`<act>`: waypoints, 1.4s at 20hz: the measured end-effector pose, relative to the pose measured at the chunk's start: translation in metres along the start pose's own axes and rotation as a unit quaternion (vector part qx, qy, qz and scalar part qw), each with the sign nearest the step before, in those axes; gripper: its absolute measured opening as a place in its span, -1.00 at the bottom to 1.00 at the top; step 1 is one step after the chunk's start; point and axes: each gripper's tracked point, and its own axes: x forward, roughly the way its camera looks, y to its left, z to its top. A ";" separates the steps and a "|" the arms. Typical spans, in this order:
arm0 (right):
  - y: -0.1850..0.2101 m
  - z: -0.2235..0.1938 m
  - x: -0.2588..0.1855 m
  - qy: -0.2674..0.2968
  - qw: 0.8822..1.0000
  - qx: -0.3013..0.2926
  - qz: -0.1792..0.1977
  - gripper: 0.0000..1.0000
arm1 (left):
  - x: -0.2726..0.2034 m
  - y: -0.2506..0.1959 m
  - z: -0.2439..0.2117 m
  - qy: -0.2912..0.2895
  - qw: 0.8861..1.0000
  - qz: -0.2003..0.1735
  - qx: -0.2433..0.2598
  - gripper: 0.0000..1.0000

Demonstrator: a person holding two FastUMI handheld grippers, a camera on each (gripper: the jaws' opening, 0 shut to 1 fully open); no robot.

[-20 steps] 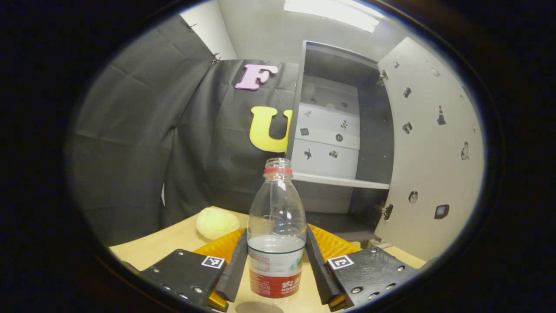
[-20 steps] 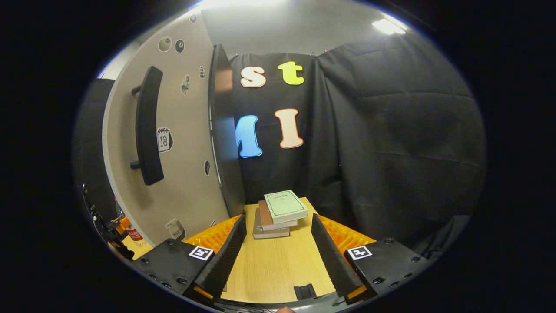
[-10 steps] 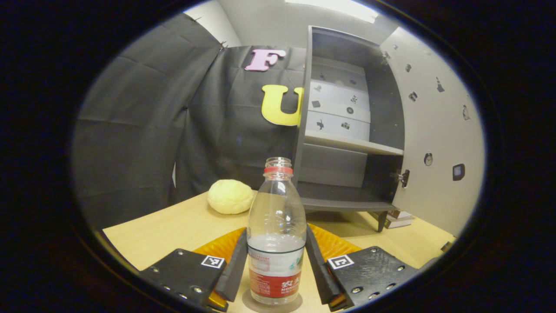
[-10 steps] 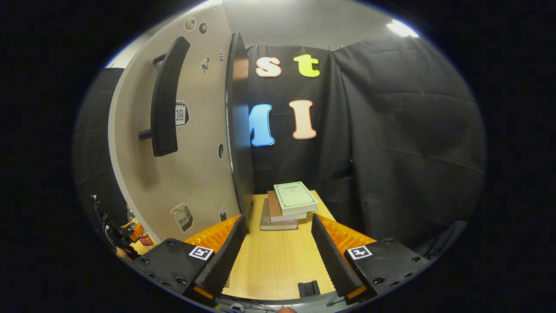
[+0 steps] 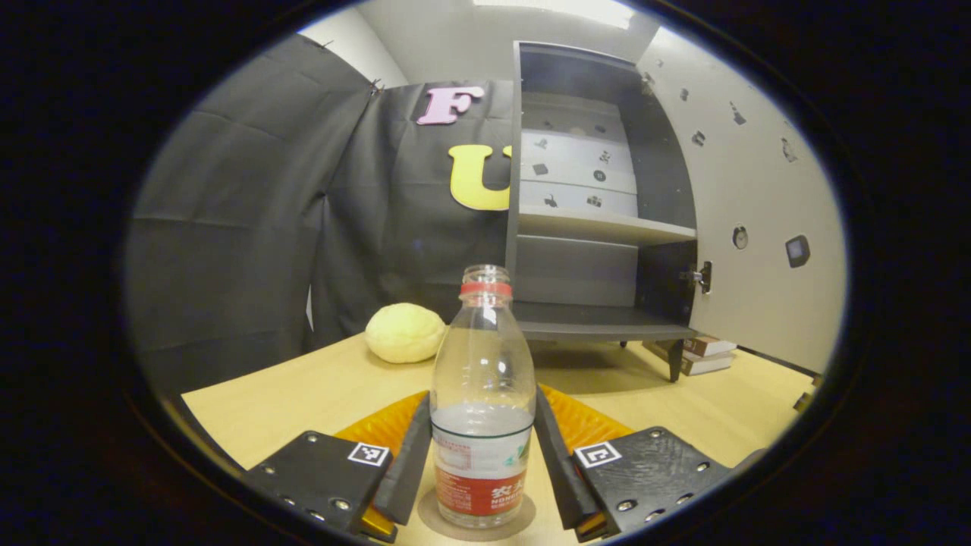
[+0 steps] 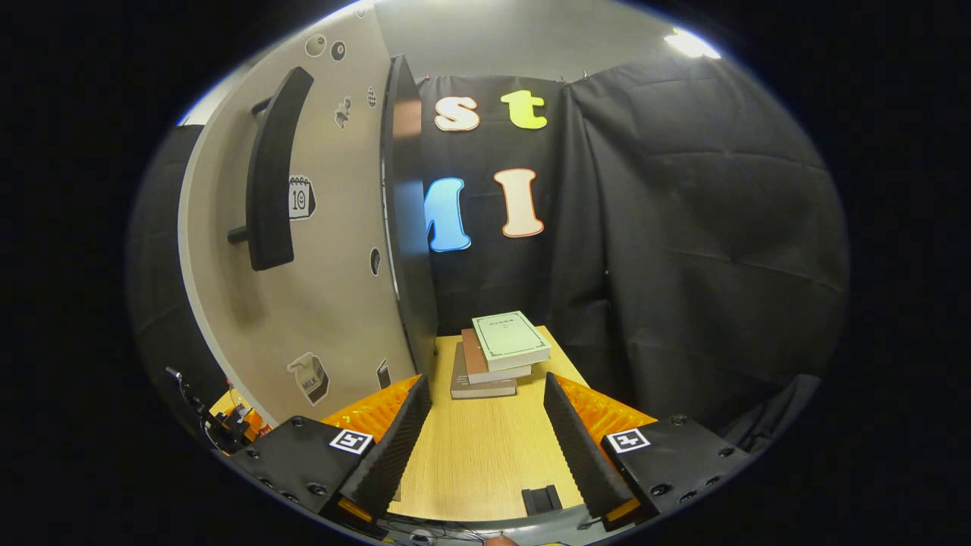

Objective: Open the cabinet door with the right hand, grasp the bottle in the cabinet with the left hand and place it on the coaster, then close the cabinet door with the right hand.

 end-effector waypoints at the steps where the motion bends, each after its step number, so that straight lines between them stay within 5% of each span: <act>1: 0.001 0.000 0.000 0.000 1.000 -0.001 0.001 0.92 | -0.002 -0.001 0.003 -0.008 1.000 0.003 0.002 0.56; 11: 0.014 0.003 0.001 -0.005 1.000 -0.005 0.020 0.92 | -0.024 -0.006 0.002 0.022 0.999 0.002 0.024 0.46; 12: 0.015 0.004 0.002 -0.006 1.000 -0.003 0.021 0.92 | -0.027 -0.006 0.002 0.023 0.999 0.002 0.028 0.62; 14: 0.016 0.005 0.002 -0.008 1.000 0.003 0.023 0.92 | -0.030 -0.004 0.001 0.031 0.999 0.005 0.037 0.45; 18: 0.016 0.007 0.000 -0.012 1.000 0.011 0.023 0.92 | -0.037 0.008 -0.004 0.044 0.998 0.022 0.035 0.69; 28: 0.019 0.004 -0.004 -0.010 0.999 0.021 0.023 0.92 | -0.050 -0.001 0.015 0.030 0.999 0.001 0.045 0.65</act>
